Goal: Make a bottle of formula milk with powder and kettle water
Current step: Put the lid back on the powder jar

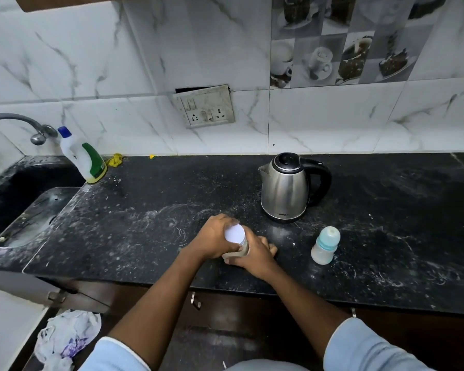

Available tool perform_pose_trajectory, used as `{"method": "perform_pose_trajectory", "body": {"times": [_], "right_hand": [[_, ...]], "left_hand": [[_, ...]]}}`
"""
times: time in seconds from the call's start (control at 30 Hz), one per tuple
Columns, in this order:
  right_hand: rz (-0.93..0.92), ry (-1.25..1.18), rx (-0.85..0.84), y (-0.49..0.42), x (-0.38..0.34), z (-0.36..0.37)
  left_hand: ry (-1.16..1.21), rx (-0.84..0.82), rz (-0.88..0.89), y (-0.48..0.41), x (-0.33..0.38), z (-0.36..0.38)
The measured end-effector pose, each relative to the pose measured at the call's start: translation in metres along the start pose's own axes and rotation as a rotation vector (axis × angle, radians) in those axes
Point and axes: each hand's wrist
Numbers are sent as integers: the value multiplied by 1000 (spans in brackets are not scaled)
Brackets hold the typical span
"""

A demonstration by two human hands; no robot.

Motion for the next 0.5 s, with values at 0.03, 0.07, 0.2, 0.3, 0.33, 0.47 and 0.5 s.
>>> {"method": "perform_pose_trajectory", "body": {"times": [0.03, 0.07, 0.2, 0.3, 0.33, 0.47, 0.5], "right_hand": [[5, 8, 6, 0, -1, 0], [3, 12, 9, 0, 0, 1], [-3, 42, 1, 3, -2, -2], [3, 70, -20, 5, -8, -4], [3, 79, -16, 3, -9, -3], [24, 153, -40, 11, -10, -13], [21, 181, -36, 12, -14, -19]], "left_hand": [[4, -9, 2, -1, -1, -3], [7, -15, 6, -2, -1, -6], [-17, -23, 23, -4, 2, -11], [-44, -36, -7, -1, 6, -10], [-49, -40, -10, -3, 4, -6], [-65, -43, -24, -2, 13, -5], [-64, -53, -37, 0, 16, -7]]}}
Point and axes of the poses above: each hand's wrist, its own y-axis away from the middle knuckle, its own z-axis out of the palm, x = y × z, and after that the axes turned 13 degrees about -y, right-handed
